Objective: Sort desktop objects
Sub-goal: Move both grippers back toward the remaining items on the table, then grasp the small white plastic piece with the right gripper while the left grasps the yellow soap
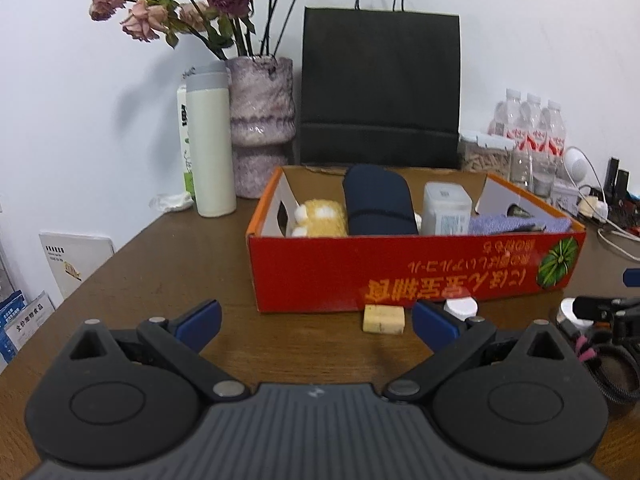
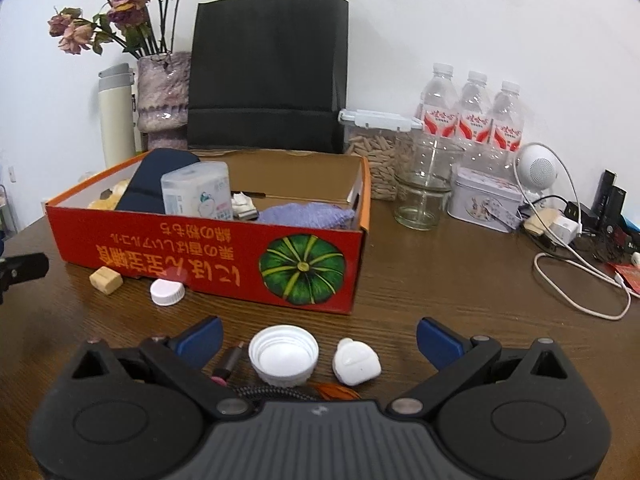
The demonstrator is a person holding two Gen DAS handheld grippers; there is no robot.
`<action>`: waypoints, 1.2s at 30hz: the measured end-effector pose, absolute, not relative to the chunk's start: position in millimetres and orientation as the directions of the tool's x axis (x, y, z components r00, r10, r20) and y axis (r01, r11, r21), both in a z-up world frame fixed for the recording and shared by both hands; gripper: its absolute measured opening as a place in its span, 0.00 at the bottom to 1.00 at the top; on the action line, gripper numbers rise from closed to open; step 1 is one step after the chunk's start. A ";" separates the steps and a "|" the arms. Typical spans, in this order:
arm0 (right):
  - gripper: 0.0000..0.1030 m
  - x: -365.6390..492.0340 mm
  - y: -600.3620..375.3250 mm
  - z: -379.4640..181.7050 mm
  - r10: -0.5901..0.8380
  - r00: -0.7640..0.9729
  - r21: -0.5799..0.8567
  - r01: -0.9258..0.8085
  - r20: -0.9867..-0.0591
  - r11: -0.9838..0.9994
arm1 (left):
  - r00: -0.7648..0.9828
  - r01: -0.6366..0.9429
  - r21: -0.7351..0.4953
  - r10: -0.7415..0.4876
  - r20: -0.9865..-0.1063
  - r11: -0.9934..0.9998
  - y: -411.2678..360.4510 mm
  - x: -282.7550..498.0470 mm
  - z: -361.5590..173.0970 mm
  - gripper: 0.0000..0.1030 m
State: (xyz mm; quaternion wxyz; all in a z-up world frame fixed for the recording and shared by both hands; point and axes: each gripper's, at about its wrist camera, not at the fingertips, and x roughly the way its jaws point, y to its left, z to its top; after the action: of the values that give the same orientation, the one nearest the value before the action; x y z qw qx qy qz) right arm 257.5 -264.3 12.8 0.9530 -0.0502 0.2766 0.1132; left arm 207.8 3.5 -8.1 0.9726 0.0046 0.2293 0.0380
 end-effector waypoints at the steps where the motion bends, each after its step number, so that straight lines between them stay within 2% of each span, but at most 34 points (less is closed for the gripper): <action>1: 0.99 258.2 -265.5 13.0 0.184 0.821 -0.035 -0.241 -0.541 0.970 | 0.891 -0.071 0.031 0.077 -0.447 0.997 2.7 208.1 -8.5 1.00; 6: 0.96 260.3 -279.6 13.2 0.162 0.819 -0.022 -0.208 -0.551 0.978 | 0.883 -0.069 0.033 0.077 -0.462 0.997 3.4 210.2 -11.1 1.00; 14: 0.76 270.9 -304.8 7.4 0.146 0.788 0.037 -0.154 -0.598 0.987 | 0.859 -0.080 0.019 0.079 -0.506 0.997 9.3 218.9 -17.4 1.00; 18: 0.73 273.5 -308.0 3.9 0.150 0.777 0.051 -0.150 -0.612 0.987 | 0.854 -0.080 0.012 0.075 -0.516 0.997 11.0 221.0 -19.2 1.00; 21: 0.65 273.6 -306.9 2.9 0.163 0.771 0.061 -0.160 -0.616 0.985 | 0.851 -0.077 0.010 0.071 -0.521 0.997 11.1 222.4 -20.5 1.00; 27: 0.55 276.9 -299.7 -3.0 0.161 0.760 0.039 -0.176 -0.630 0.984 | 0.841 -0.060 0.015 0.059 -0.537 0.998 6.6 232.4 -23.4 1.00; 32: 0.40 276.2 -295.5 -3.6 0.162 0.766 0.024 -0.188 -0.622 0.982 | 0.845 -0.042 0.033 0.053 -0.531 0.999 -3.7 245.2 -22.6 1.00; 36: 0.32 276.0 -293.4 -3.7 0.170 0.769 0.019 -0.201 -0.616 0.979 | 0.835 -0.022 0.044 0.043 -0.548 0.999 -13.9 260.3 -25.3 1.00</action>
State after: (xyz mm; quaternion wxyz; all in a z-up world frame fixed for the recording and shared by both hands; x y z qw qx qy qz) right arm 276.0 -293.4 -3.6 0.9402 -0.0240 0.3252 0.0987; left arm 260.3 -13.9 -25.3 0.9577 0.0177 0.2866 0.0169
